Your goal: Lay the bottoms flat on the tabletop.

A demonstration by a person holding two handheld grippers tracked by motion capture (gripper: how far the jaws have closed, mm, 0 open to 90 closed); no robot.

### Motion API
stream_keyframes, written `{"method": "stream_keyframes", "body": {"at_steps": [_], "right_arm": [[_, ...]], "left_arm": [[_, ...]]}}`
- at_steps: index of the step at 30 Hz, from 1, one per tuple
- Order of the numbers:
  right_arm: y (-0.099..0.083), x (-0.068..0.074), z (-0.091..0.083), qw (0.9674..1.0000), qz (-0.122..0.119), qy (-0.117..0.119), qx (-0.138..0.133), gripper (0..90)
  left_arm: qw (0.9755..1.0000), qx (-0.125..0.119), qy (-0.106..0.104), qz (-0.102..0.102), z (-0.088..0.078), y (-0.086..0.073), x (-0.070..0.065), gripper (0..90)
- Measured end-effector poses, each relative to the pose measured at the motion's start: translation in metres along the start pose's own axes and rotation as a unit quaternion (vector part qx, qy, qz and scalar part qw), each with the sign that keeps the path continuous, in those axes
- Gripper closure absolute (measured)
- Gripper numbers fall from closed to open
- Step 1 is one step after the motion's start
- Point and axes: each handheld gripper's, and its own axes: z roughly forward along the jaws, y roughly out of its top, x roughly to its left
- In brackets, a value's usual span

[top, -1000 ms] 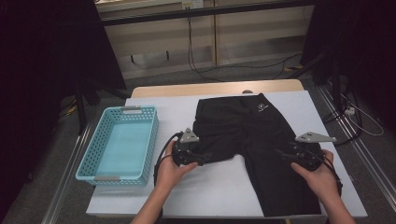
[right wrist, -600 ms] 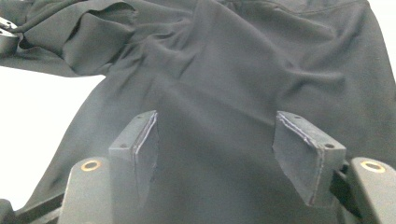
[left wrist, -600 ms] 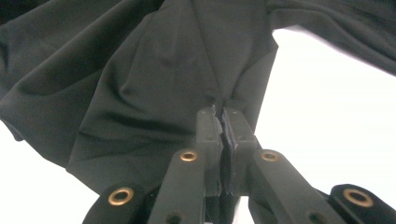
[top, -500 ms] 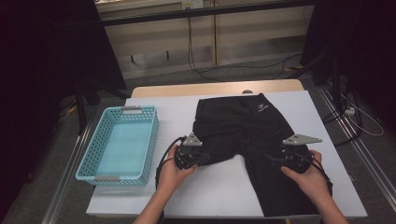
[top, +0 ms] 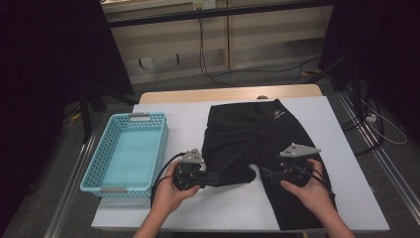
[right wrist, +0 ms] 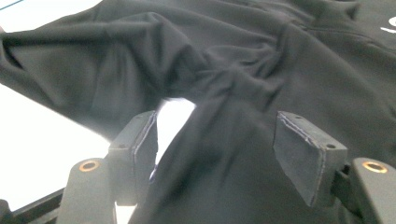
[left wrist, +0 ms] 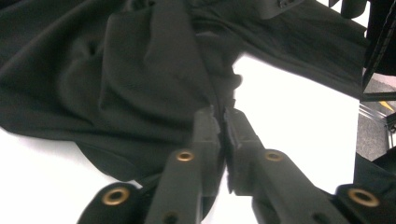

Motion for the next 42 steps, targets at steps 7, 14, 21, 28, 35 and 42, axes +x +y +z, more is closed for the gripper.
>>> {"method": "stream_keyframes", "body": {"at_steps": [7, 14, 21, 28, 35, 42], "right_arm": [[0.006, 0.017, 0.013, 0.9992, -0.028, 0.028, 0.01, 36.7], [0.005, 0.038, 0.022, 0.9951, -0.064, 0.074, 0.012, 64.3], [0.007, 0.058, 0.043, 0.9882, -0.114, 0.095, 0.037, 67.3], [0.005, 0.047, 0.052, 0.9914, -0.093, 0.078, 0.05, 88.9], [0.01, 0.034, 0.033, 0.9943, -0.046, 0.094, 0.018, 89.7], [0.001, 0.012, 0.014, 0.9962, 0.006, 0.086, -0.003, 89.6]], "left_arm": [[0.9986, -0.021, 0.048, -0.001, 0.0, 0.0, 0.003, 43.1], [0.9977, -0.013, 0.067, 0.001, 0.005, -0.003, 0.006, 32.5], [0.9974, -0.014, 0.071, -0.001, 0.003, -0.003, 0.003, 27.1], [0.9984, -0.01, 0.055, -0.001, 0.0, -0.005, -0.007, 32.7], [0.9989, -0.003, 0.046, 0.006, 0.006, -0.009, -0.015, 35.7], [0.9994, 0.008, 0.031, 0.012, 0.016, -0.01, -0.021, 40.2]]}}
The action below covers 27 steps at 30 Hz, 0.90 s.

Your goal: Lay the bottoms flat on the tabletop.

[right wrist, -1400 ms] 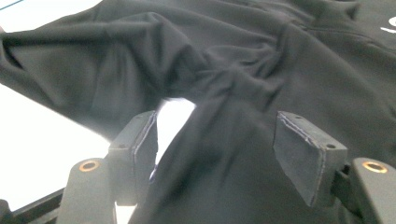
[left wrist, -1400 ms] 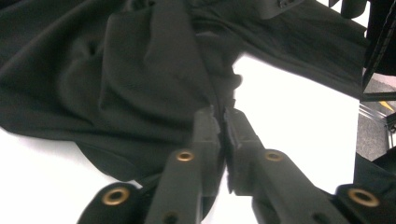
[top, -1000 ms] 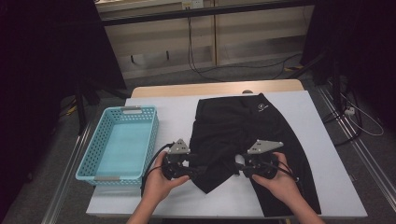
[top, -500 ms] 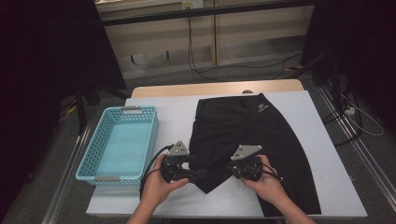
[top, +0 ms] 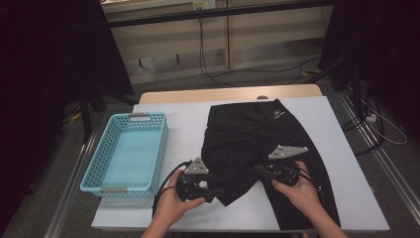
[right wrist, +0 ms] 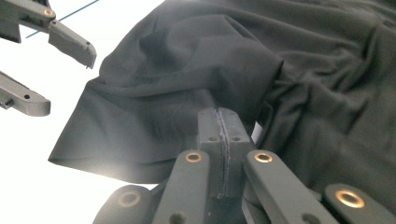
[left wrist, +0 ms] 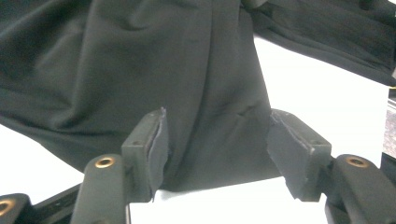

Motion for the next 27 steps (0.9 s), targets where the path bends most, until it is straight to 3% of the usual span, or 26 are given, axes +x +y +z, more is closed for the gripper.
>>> {"method": "stream_keyframes", "body": {"at_steps": [3, 9, 14, 18, 21, 24, 27], "right_arm": [[-0.005, -0.002, -0.003, 1.0, 0.005, -0.006, 0.001, 89.6], [-0.006, -0.001, -0.001, 0.9999, -0.001, -0.011, 0.005, 89.4], [-0.007, -0.001, 0.0, 0.9999, -0.001, -0.011, 0.008, 89.1], [-0.008, -0.002, -0.001, 0.9999, -0.001, -0.013, 0.007, 89.0], [-0.008, -0.001, -0.003, 0.9999, 0.001, -0.011, 0.006, 89.0], [-0.008, 0.0, -0.005, 0.9999, 0.0, -0.011, 0.004, 89.0], [-0.008, 0.002, -0.007, 1.0, -0.004, -0.005, 0.002, 88.8]], "left_arm": [[0.9999, 0.007, -0.015, 0.002, 0.008, -0.001, -0.004, 43.3], [0.9996, 0.022, -0.013, 0.011, 0.022, -0.003, -0.007, 50.0], [0.999, 0.031, -0.01, 0.031, 0.027, -0.002, -0.006, 65.7], [0.9984, 0.043, -0.021, 0.03, 0.029, 0.0, -0.007, 87.5], [0.9978, 0.054, -0.02, 0.033, 0.028, 0.002, -0.008, 89.8], [0.9986, 0.042, -0.028, 0.017, 0.02, 0.004, -0.005, 90.0], [0.9991, 0.014, -0.04, 0.009, 0.005, 0.008, -0.003, 90.0]]}}
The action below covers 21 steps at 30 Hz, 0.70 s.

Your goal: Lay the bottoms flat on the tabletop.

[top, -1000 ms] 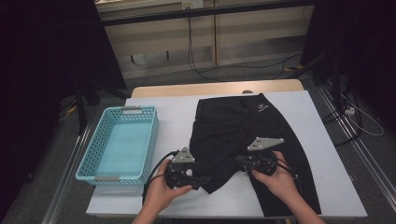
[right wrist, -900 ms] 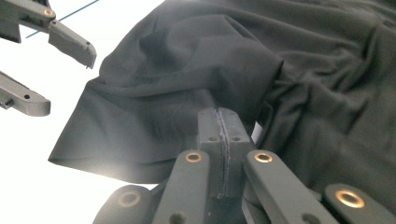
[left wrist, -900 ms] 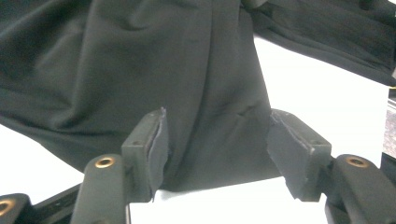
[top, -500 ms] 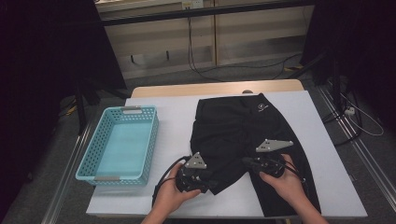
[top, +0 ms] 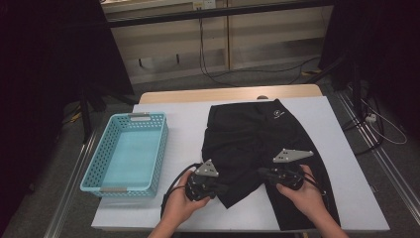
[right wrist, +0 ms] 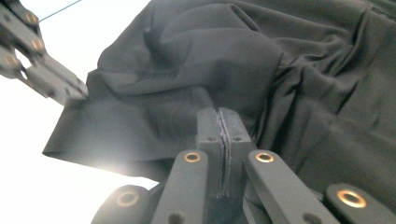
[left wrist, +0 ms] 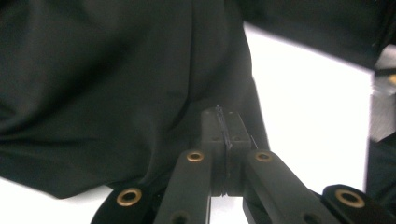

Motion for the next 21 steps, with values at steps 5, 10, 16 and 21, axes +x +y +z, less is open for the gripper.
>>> {"method": "stream_keyframes", "body": {"at_steps": [5, 10, 16, 21], "right_arm": [[0.0, 0.006, -0.002, 0.9999, -0.007, 0.012, 0.008, 88.9], [-0.005, 0.018, -0.012, 0.9995, -0.01, 0.026, 0.013, 88.9], [-0.009, 0.038, -0.022, 0.9984, -0.032, 0.042, 0.017, 84.7], [-0.005, 0.032, -0.017, 0.9994, -0.025, 0.024, 0.005, 71.8]], "left_arm": [[0.9995, -0.024, -0.016, -0.013, -0.022, 0.001, 0.003, 90.0], [0.9987, -0.032, -0.028, -0.027, -0.031, -0.001, 0.004, 90.0], [0.9989, -0.027, -0.03, -0.023, -0.036, -0.002, 0.002, 90.0], [0.9987, -0.025, -0.029, -0.033, -0.038, -0.005, 0.008, 89.8]]}}
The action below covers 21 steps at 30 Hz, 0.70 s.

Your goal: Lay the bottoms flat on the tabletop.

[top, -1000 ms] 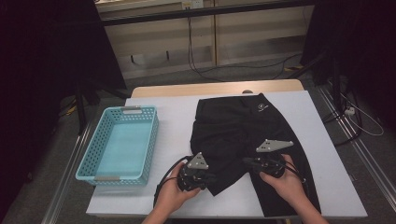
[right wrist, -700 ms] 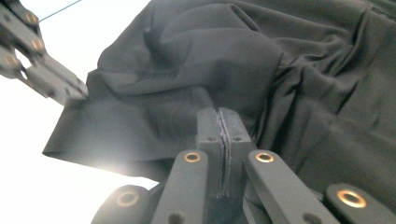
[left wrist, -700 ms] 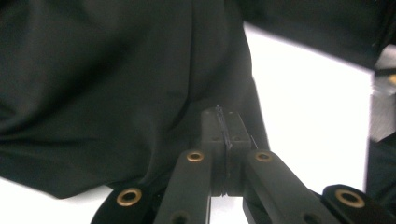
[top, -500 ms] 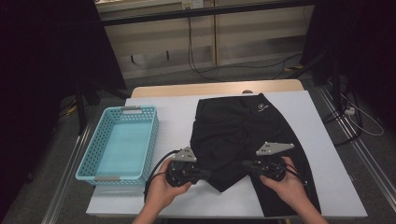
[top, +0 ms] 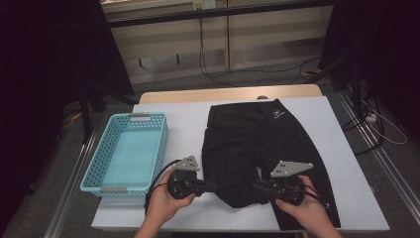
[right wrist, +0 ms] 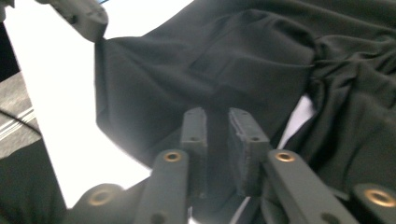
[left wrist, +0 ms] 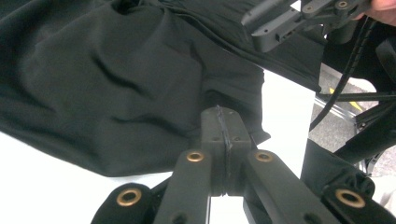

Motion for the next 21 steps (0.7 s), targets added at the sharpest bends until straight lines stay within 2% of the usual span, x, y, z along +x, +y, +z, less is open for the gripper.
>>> {"method": "stream_keyframes", "body": {"at_steps": [3, 4, 5, 7, 8, 9, 10, 12, 15, 18, 21], "right_arm": [[0.0, -0.006, 0.005, 0.9998, 0.003, -0.02, 0.004, 68.4], [0.0, -0.008, 0.007, 0.9996, 0.005, -0.026, 0.006, 66.5], [0.0, -0.01, 0.009, 0.9994, 0.004, -0.032, 0.01, 66.4], [0.0, -0.013, 0.013, 0.9992, 0.005, -0.036, 0.015, 66.0], [0.001, -0.014, 0.015, 0.9991, 0.006, -0.039, 0.017, 66.0], [0.001, -0.014, 0.017, 0.9989, 0.002, -0.042, 0.022, 66.4], [0.001, -0.014, 0.02, 0.9986, -0.001, -0.044, 0.028, 66.5], [0.001, -0.015, 0.023, 0.9981, -0.006, -0.05, 0.036, 67.5], [-0.001, -0.015, 0.026, 0.9974, -0.012, -0.056, 0.044, 68.5], [-0.001, -0.015, 0.029, 0.997, -0.014, -0.059, 0.048, 68.6], [-0.002, -0.016, 0.03, 0.9965, -0.017, -0.063, 0.052, 67.9]], "left_arm": [[0.9999, -0.011, 0.002, -0.008, -0.002, 0.0, 0.003, 88.4], [0.9997, -0.019, 0.011, -0.011, -0.003, 0.001, 0.004, 84.3], [0.9995, -0.024, 0.02, -0.01, -0.003, 0.001, 0.005, 76.1], [0.9991, -0.028, 0.028, -0.016, -0.001, 0.0, 0.007, 70.8], [0.9984, -0.033, 0.042, -0.02, 0.0, -0.001, 0.009, 61.7], [0.9975, -0.034, 0.06, -0.013, 0.002, -0.002, 0.01, 52.8], [0.996, -0.031, 0.083, -0.004, 0.004, -0.003, 0.012, 47.1], [0.9926, -0.028, 0.117, -0.014, 0.007, -0.006, 0.017, 38.4], [0.9893, -0.014, 0.141, -0.033, 0.012, -0.011, 0.025, 34.0], [0.986, 0.001, 0.163, -0.032, 0.017, -0.015, 0.031, 32.9], [0.9809, 0.002, 0.192, -0.032, 0.019, -0.016, 0.037, 29.6]]}}
